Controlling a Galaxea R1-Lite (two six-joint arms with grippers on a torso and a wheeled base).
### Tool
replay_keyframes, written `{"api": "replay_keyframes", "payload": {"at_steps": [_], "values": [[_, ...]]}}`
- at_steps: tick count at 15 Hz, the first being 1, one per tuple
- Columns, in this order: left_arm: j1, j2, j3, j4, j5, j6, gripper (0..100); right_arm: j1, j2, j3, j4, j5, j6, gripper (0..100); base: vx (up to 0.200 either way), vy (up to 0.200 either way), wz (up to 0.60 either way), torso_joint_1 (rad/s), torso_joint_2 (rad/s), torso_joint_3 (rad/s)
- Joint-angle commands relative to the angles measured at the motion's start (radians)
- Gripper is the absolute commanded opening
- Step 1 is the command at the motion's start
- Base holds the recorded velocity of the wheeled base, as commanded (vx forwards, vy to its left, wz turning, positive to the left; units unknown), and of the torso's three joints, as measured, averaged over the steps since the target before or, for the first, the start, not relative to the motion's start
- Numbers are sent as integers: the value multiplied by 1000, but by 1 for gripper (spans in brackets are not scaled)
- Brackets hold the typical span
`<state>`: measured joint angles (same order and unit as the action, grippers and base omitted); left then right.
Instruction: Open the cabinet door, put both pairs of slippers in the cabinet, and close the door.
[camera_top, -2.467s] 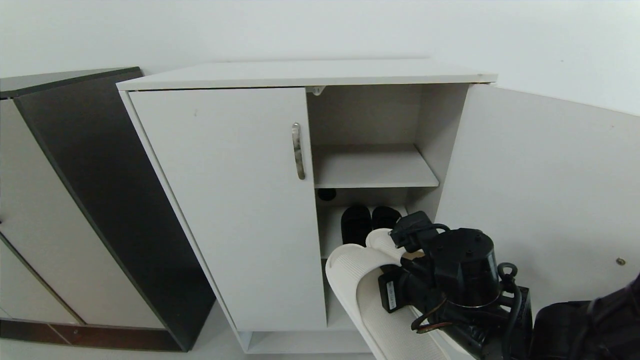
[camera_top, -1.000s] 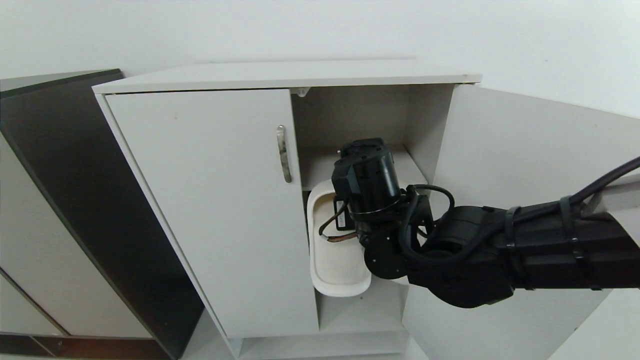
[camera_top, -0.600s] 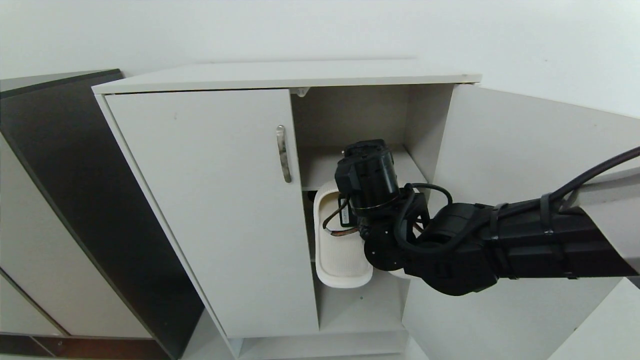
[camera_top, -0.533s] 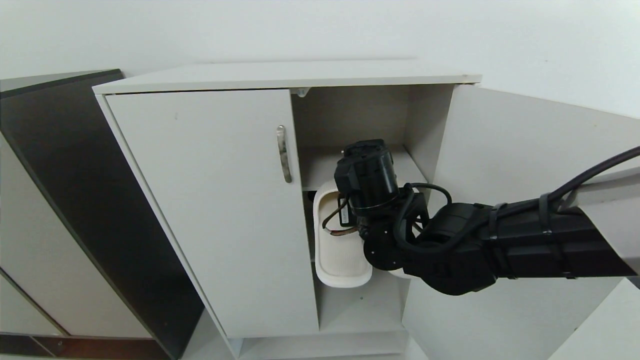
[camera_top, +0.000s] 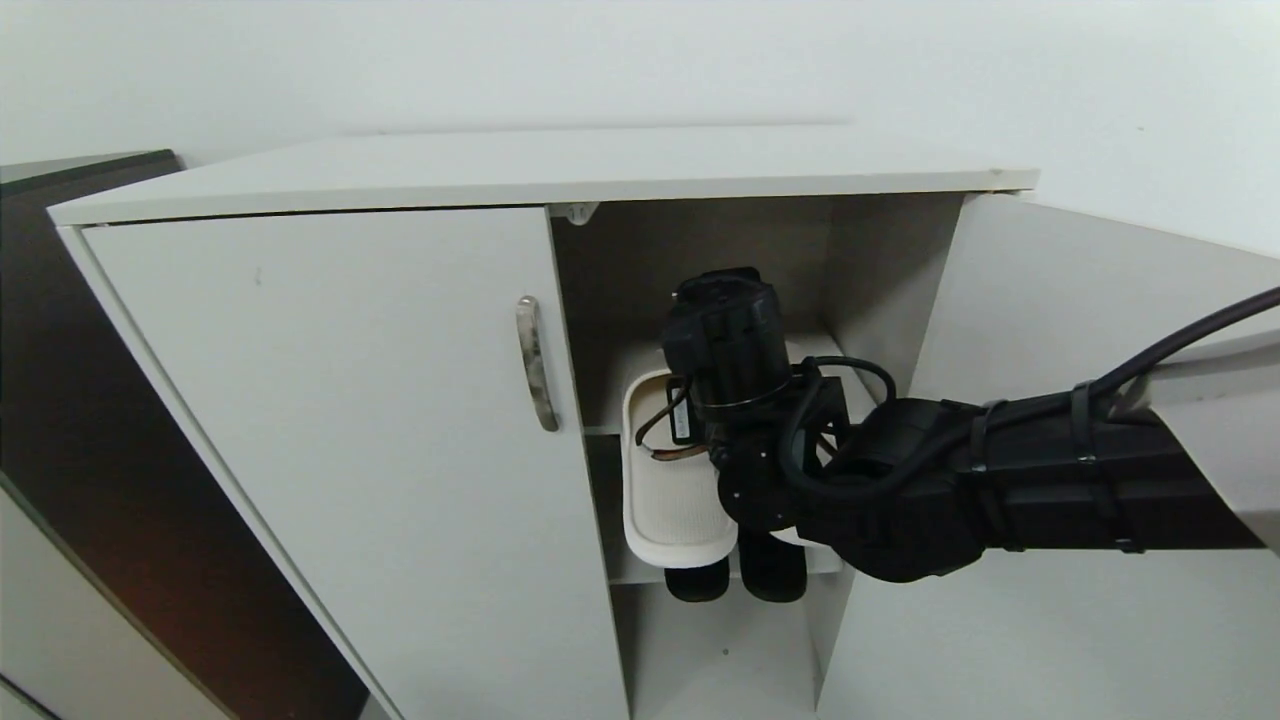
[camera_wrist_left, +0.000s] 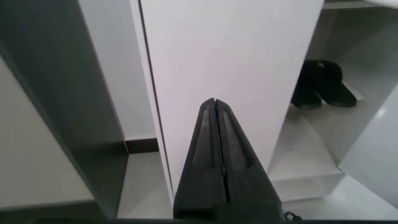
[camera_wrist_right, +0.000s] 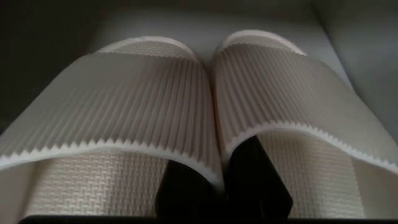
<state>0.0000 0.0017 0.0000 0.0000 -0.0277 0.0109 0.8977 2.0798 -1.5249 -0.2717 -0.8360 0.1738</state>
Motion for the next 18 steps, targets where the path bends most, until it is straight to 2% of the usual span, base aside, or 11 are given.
{"api": "replay_keyframes", "payload": {"at_steps": [1,8,11,15,18], "values": [[0,0,0,0,0,0,0,1,-1,0,-1,0,-4,0,0,0,0,0,0,0],[0,0,0,0,0,-2,0,-32,49,-26,-37,17,-28,0,0,0,0,0,0,0],[0,0,0,0,0,-2,0,-68,74,-43,-83,97,-76,0,0,0,0,0,0,0],[0,0,0,0,0,-2,0,-135,155,-204,-47,101,-94,0,0,0,0,0,0,0],[0,0,0,0,0,-2,0,-163,201,-340,37,101,-96,0,0,0,0,0,0,0]]}}
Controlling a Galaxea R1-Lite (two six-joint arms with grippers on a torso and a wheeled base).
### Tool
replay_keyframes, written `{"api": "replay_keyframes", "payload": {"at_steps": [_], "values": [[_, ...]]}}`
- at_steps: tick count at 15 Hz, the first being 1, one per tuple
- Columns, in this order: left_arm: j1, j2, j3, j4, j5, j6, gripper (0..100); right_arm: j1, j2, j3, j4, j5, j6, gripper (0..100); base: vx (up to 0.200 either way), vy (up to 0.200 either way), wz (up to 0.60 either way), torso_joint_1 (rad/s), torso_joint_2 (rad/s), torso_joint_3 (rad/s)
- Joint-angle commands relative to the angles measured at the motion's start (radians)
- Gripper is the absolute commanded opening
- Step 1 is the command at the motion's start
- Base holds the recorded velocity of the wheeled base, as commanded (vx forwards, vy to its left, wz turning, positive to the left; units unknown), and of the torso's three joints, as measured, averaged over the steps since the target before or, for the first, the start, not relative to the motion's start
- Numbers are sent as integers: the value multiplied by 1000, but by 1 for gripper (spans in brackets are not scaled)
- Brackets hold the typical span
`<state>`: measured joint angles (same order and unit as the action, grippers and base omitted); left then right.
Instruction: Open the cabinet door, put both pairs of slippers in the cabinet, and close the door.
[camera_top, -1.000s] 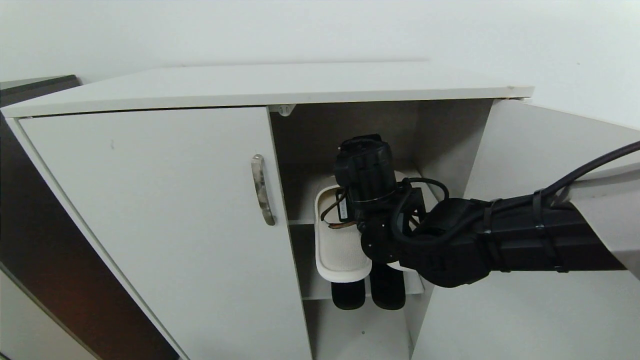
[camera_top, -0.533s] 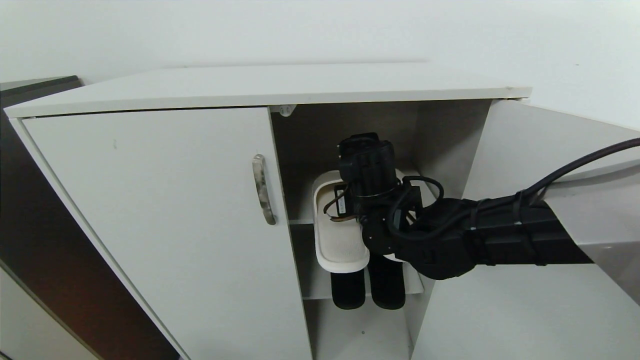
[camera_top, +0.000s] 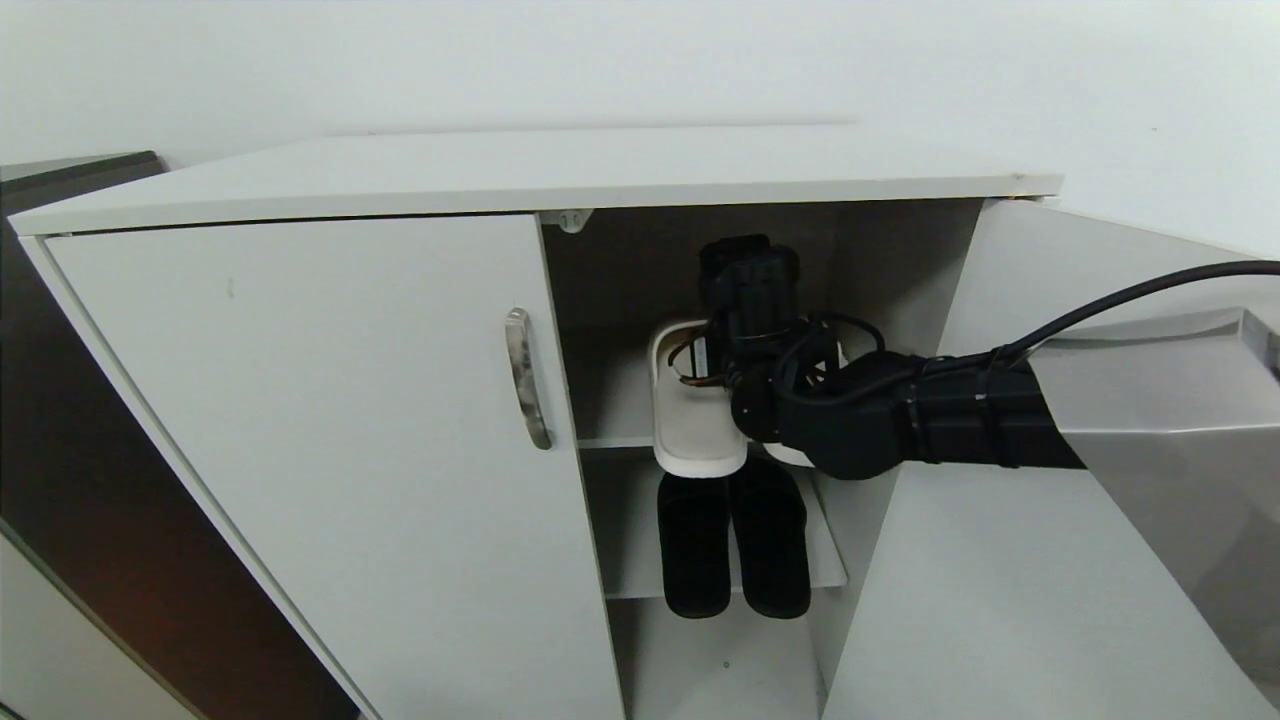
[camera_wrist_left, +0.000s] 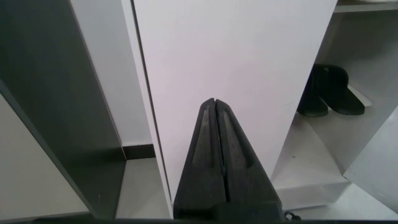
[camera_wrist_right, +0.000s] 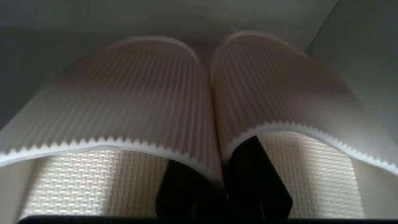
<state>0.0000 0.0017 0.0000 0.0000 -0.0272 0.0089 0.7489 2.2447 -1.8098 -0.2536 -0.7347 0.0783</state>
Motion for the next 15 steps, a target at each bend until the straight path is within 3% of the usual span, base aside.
{"api": "replay_keyframes", "payload": {"at_steps": [1,4,14,15], "values": [[0,0,0,0,0,0,0,-19,50,-95,43,0,0,0,0,0,0,0,0,0],[0,0,0,0,0,0,0,-26,90,-184,79,0,-3,0,0,0,0,0,0,0],[0,0,0,0,0,0,0,-31,127,-190,94,11,-2,0,0,0,0,0,0,0],[0,0,0,0,0,0,0,-31,127,-190,94,9,-2,100,0,0,0,0,0,0]]}}
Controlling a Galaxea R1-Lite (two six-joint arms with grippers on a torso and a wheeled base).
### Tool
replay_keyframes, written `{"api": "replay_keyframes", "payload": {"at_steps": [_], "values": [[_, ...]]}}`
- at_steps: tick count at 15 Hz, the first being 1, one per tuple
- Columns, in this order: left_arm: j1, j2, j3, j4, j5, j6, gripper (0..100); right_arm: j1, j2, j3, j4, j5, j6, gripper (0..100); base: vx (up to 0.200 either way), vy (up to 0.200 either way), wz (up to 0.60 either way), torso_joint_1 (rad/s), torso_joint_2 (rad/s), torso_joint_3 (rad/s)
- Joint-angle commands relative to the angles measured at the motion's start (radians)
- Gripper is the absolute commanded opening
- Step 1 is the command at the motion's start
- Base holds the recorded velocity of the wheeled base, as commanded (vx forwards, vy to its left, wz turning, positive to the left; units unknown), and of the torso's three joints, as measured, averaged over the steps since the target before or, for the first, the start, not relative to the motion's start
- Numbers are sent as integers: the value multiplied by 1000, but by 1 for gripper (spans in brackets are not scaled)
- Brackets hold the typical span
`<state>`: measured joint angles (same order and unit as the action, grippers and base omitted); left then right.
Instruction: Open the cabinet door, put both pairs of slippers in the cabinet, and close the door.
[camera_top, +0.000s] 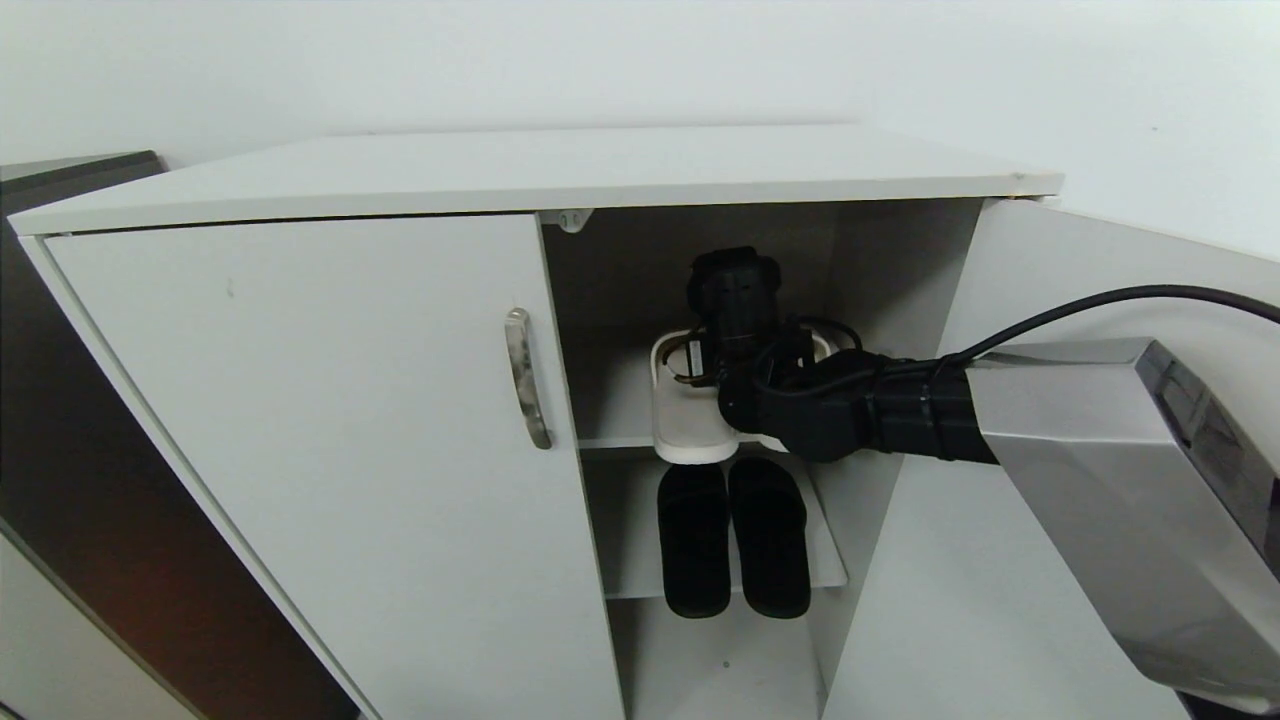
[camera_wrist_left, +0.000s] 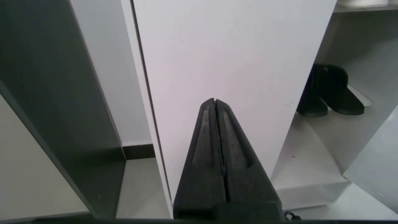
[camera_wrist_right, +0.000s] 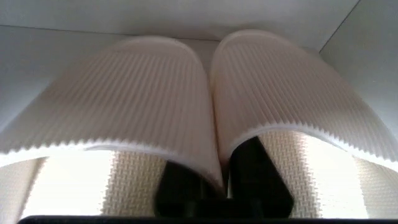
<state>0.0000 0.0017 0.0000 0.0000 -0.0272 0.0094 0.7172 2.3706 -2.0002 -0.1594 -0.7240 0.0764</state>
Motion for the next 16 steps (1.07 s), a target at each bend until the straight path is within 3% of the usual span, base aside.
{"api": "replay_keyframes", "payload": {"at_steps": [1,5,16], "values": [[0,0,0,0,0,0,0,1,-2,0,0,-2,0,100,0,0,0,0,0,0],[0,0,0,0,0,0,0,28,-45,15,-2,-11,0,100,0,0,0,0,0,0],[0,0,0,0,0,0,0,174,-378,609,-267,-43,3,100,0,0,0,0,0,0]]}}
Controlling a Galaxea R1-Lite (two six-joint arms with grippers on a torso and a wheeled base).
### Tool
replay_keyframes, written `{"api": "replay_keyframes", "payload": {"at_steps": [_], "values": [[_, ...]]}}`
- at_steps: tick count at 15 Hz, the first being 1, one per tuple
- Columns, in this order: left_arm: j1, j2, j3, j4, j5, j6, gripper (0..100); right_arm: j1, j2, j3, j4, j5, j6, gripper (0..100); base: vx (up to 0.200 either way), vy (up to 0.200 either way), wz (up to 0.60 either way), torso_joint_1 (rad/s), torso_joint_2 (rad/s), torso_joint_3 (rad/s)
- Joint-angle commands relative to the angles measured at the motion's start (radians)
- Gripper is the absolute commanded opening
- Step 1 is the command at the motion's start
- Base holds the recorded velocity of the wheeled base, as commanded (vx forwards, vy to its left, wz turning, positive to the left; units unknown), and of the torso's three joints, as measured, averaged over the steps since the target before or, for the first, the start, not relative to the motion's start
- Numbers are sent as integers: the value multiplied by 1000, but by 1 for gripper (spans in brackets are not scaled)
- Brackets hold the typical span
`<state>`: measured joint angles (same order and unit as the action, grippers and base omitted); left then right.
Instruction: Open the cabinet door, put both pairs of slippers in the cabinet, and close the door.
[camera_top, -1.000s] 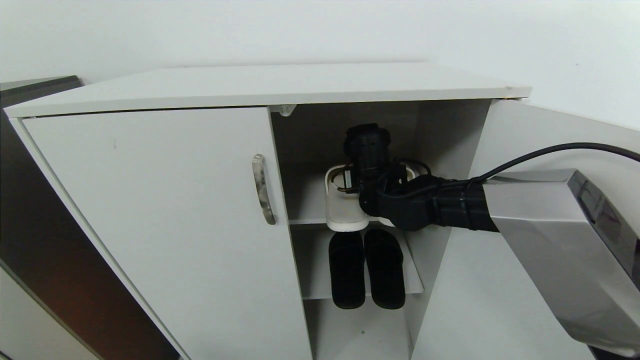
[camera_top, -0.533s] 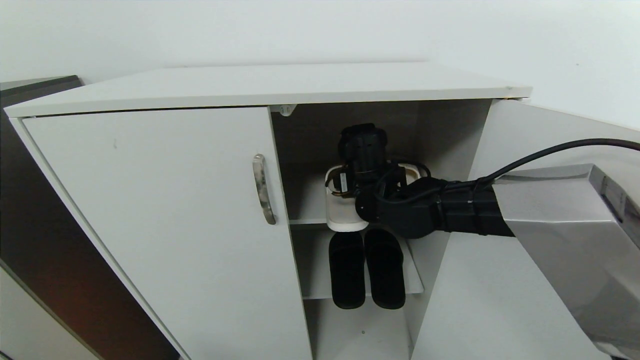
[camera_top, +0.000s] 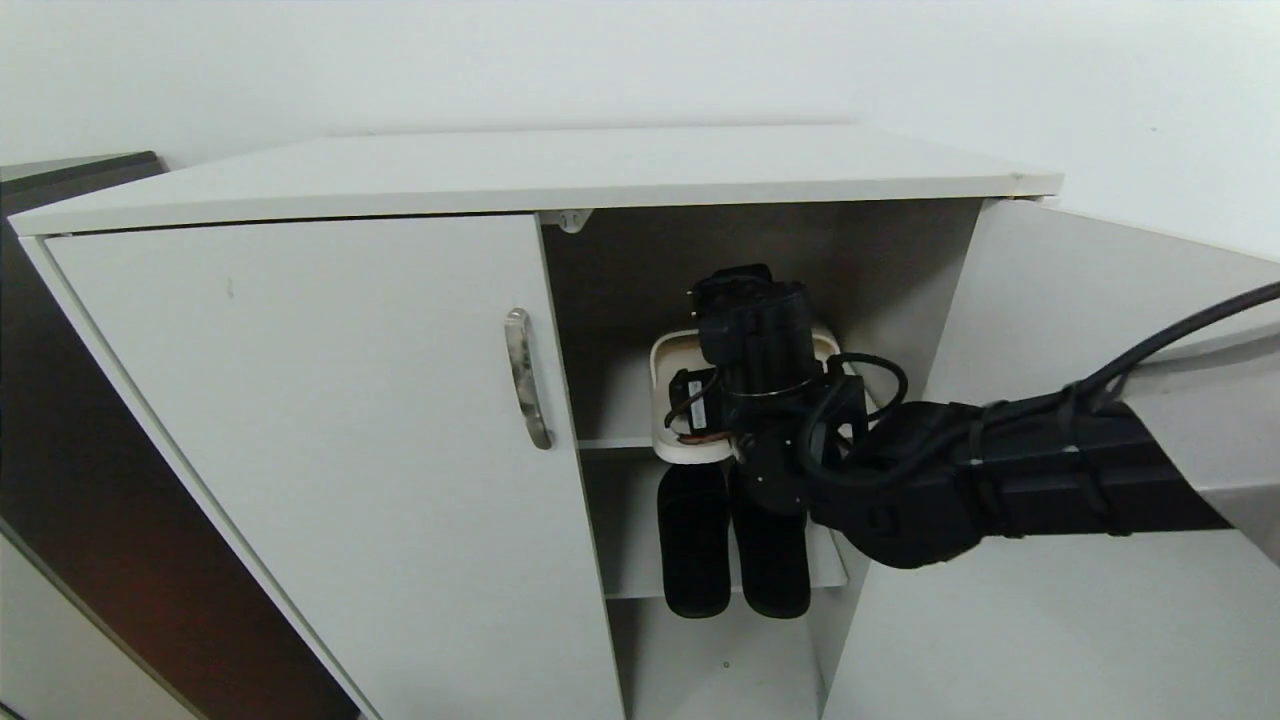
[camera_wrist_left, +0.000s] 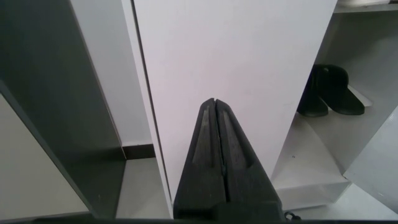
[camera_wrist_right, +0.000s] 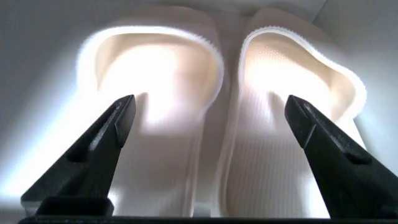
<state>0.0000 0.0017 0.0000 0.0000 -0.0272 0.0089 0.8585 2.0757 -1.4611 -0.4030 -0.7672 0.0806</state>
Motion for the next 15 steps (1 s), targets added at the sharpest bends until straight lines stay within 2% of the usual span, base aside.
{"api": "replay_keyframes", "payload": {"at_steps": [1,2,3,6,13,15], "values": [[0,0,0,0,0,0,0,50,-112,120,-46,0,5,100,0,0,0,0,0,0],[0,0,0,0,0,0,0,63,-137,173,-82,2,5,100,0,0,0,0,0,0],[0,0,0,0,0,0,0,82,-166,242,-143,2,2,0,0,0,0,0,0,0],[0,0,0,0,0,0,0,125,-241,398,-252,8,1,0,0,0,0,0,0,0],[0,0,0,0,1,-1,0,151,-224,416,-261,11,2,0,0,0,0,0,0,0],[0,0,0,0,1,-1,0,152,-210,416,-267,11,4,0,-200,0,0,7,2,2]]}}
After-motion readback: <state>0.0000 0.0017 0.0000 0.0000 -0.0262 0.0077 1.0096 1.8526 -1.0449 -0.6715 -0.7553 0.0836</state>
